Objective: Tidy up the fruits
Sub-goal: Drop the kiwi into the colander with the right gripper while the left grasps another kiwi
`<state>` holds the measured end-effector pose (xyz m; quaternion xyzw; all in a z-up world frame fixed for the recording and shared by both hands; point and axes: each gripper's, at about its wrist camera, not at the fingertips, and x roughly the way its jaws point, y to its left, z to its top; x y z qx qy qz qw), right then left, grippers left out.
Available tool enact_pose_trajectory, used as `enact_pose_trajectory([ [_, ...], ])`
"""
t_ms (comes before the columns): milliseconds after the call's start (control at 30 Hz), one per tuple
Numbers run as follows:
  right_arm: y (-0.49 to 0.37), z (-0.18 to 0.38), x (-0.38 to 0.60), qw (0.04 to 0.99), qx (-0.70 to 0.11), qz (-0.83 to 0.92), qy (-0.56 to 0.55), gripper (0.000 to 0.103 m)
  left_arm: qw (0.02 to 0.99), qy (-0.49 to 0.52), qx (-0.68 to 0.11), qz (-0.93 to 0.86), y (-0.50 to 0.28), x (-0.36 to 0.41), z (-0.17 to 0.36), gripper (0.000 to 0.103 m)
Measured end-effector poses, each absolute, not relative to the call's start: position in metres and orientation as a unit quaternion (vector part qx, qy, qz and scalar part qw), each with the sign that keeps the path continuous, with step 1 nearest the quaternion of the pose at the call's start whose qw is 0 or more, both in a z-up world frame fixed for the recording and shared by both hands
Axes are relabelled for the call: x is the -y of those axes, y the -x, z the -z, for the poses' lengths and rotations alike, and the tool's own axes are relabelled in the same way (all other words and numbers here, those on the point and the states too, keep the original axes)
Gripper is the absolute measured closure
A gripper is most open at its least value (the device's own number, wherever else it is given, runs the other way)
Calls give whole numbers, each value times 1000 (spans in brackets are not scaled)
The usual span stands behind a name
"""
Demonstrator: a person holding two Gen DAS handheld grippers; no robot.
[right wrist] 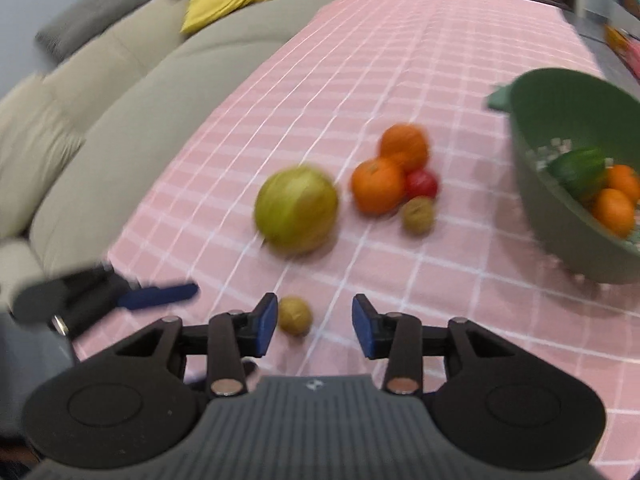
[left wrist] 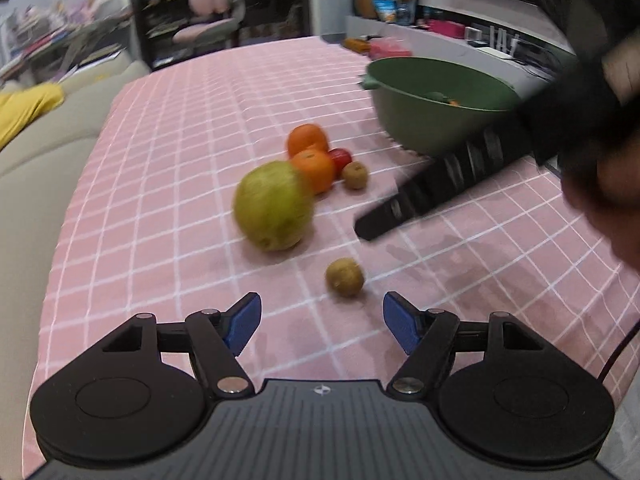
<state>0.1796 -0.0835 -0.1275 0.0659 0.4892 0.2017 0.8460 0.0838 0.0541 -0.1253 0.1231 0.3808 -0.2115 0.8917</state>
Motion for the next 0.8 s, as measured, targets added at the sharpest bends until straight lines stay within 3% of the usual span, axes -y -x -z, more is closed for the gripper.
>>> enact_pose_trajectory([
  [67,-185,118,90,852,-484,-183,-79,61,892,-126,-378,212,-91,-47,131,22],
  [267,-196,94,98,866,-462,-165,-99,58,886,-80,-397,225,-112,-44,147,51],
  [767,-195,83,109,871,-460,-141,-99,58,878,-57,-382,283,-133,-13,154,52],
  [800,-195,82,112,872,-459,-139,-100,58,877,-56,-383,286,-135,-9,156,58],
])
